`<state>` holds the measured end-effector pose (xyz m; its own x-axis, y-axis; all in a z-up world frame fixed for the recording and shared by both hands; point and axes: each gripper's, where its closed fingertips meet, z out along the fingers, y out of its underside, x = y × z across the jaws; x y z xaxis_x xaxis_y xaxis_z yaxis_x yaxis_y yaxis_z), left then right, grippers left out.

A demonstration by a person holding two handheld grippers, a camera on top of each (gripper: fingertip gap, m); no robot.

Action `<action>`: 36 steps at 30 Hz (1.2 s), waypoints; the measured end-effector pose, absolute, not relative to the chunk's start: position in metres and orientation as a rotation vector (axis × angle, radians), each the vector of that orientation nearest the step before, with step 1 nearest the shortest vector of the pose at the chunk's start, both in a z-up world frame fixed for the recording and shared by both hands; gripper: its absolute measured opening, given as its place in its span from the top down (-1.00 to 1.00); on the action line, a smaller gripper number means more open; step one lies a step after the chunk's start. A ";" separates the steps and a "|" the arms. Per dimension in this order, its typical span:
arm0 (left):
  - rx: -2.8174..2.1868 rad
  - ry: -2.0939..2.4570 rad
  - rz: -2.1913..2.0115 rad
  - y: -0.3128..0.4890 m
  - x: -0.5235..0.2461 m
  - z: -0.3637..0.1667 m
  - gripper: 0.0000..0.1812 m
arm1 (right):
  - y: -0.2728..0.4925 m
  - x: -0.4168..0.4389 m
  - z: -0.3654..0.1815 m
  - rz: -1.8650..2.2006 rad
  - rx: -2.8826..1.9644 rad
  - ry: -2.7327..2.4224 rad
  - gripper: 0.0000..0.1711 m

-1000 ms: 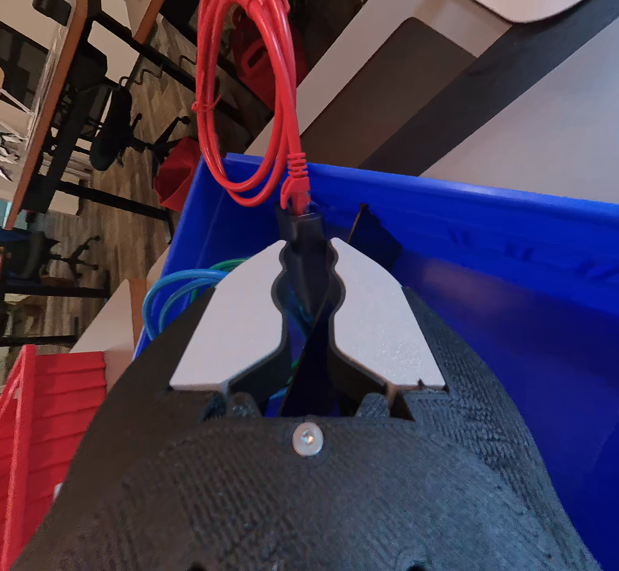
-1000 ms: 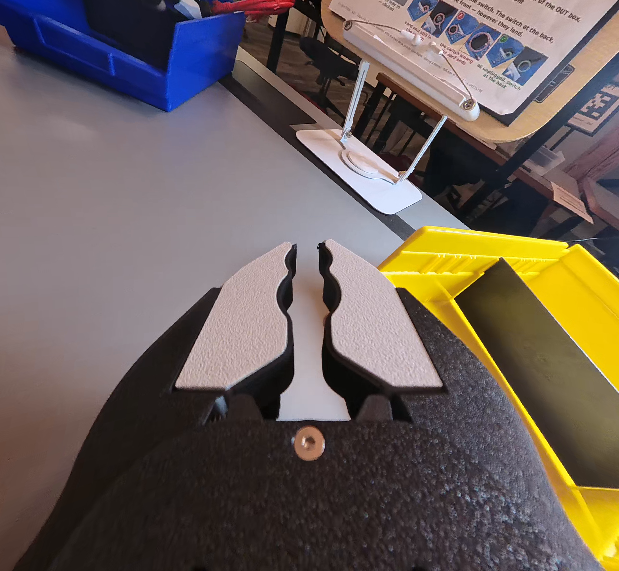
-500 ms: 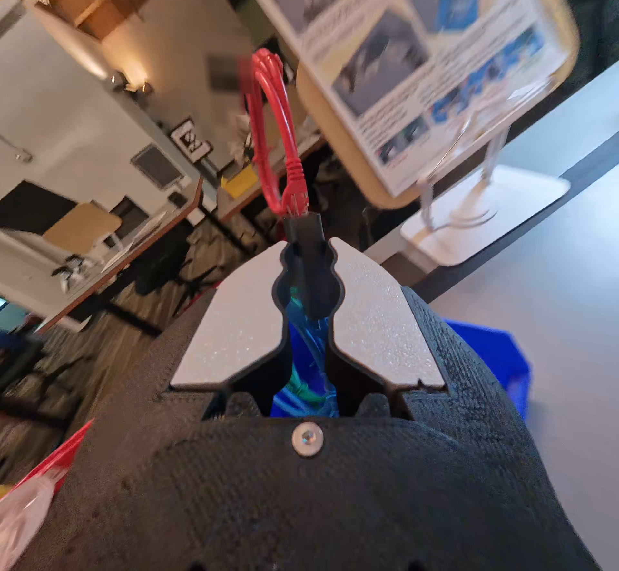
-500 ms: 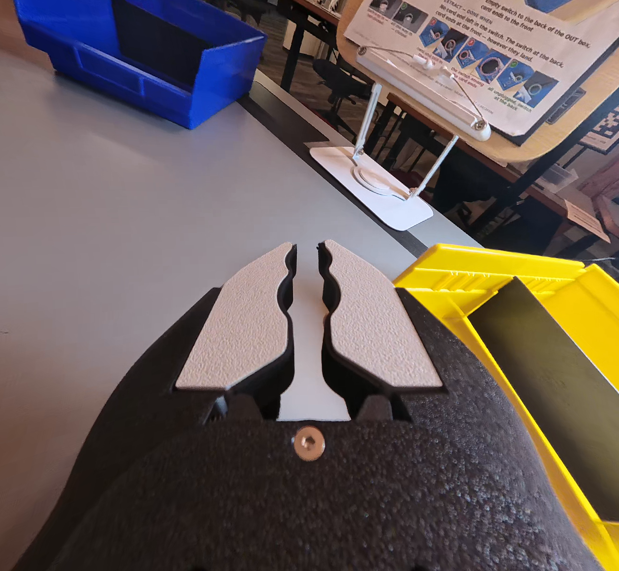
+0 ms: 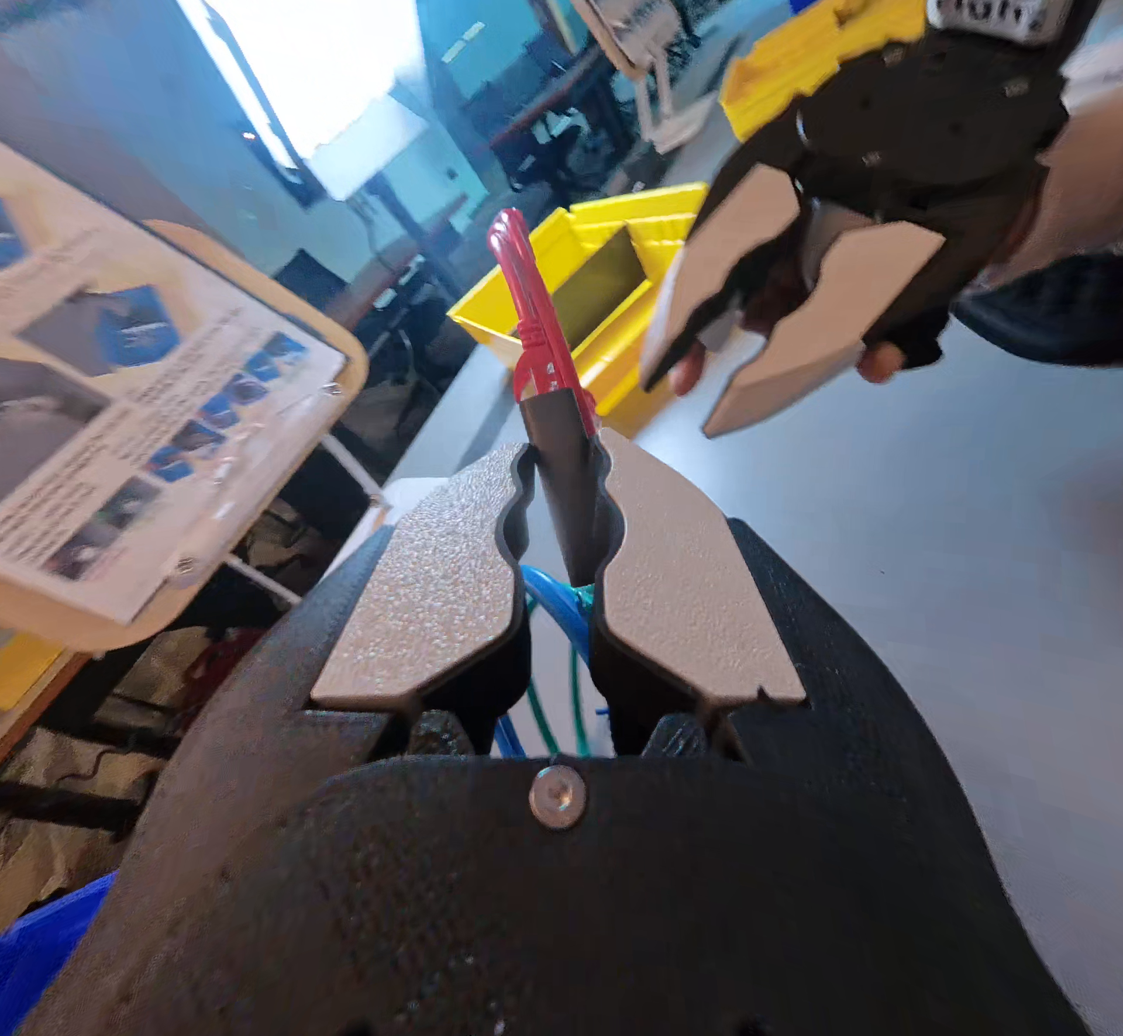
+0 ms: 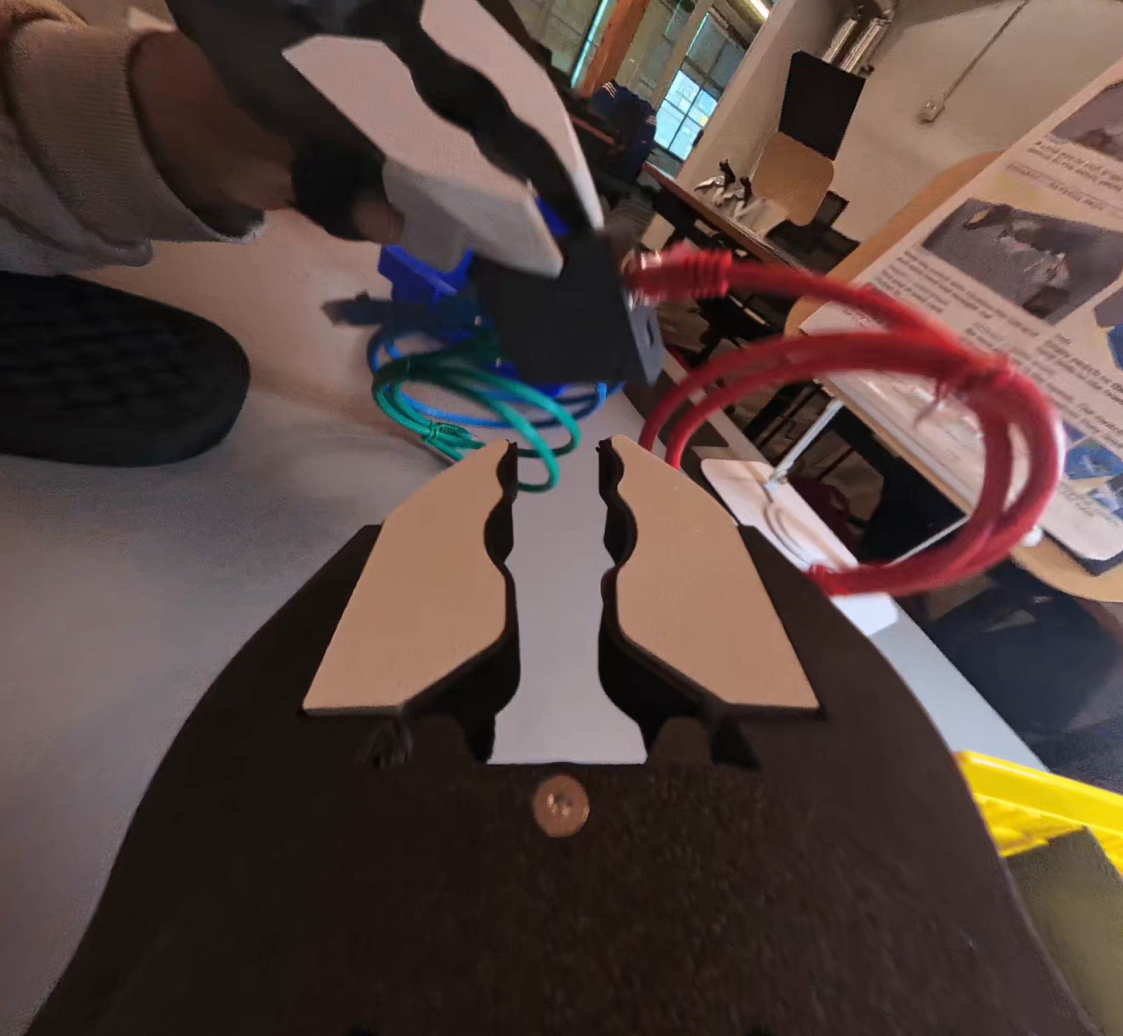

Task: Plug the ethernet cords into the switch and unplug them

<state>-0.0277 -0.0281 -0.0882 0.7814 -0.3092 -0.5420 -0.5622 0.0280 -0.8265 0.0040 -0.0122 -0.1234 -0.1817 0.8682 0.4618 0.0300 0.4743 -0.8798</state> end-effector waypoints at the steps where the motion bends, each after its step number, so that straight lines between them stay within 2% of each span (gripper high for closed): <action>1: -1.589 0.751 0.214 -0.025 -0.021 -0.099 0.81 | -0.012 0.006 -0.124 0.854 -0.769 -1.585 0.70; 8: -1.657 0.912 0.234 -0.020 0.010 -0.147 0.81 | -0.005 0.029 -0.112 0.489 -0.532 -1.626 0.71; 14: -1.687 1.036 0.390 -0.023 0.017 -0.169 0.81 | 0.000 0.020 -0.170 0.179 -0.442 -1.852 0.61; 17: -1.707 1.083 0.452 -0.026 0.014 -0.182 0.81 | 0.000 0.016 -0.181 0.179 -0.435 -1.875 0.82; 28: -1.728 1.095 0.374 -0.030 0.012 -0.208 0.80 | -0.009 0.012 -0.213 0.323 -0.470 -1.971 0.83; 31: -1.756 1.061 0.405 -0.026 0.000 -0.212 0.66 | -0.009 0.011 -0.207 0.389 -0.505 -1.946 0.83; 32: -1.740 1.064 0.431 -0.025 -0.003 -0.213 0.73 | -0.011 0.011 -0.205 0.416 -0.514 -1.940 0.83; 36: -1.704 1.083 0.460 -0.026 -0.002 -0.208 0.77 | -0.015 0.012 -0.200 0.424 -0.507 -1.918 0.83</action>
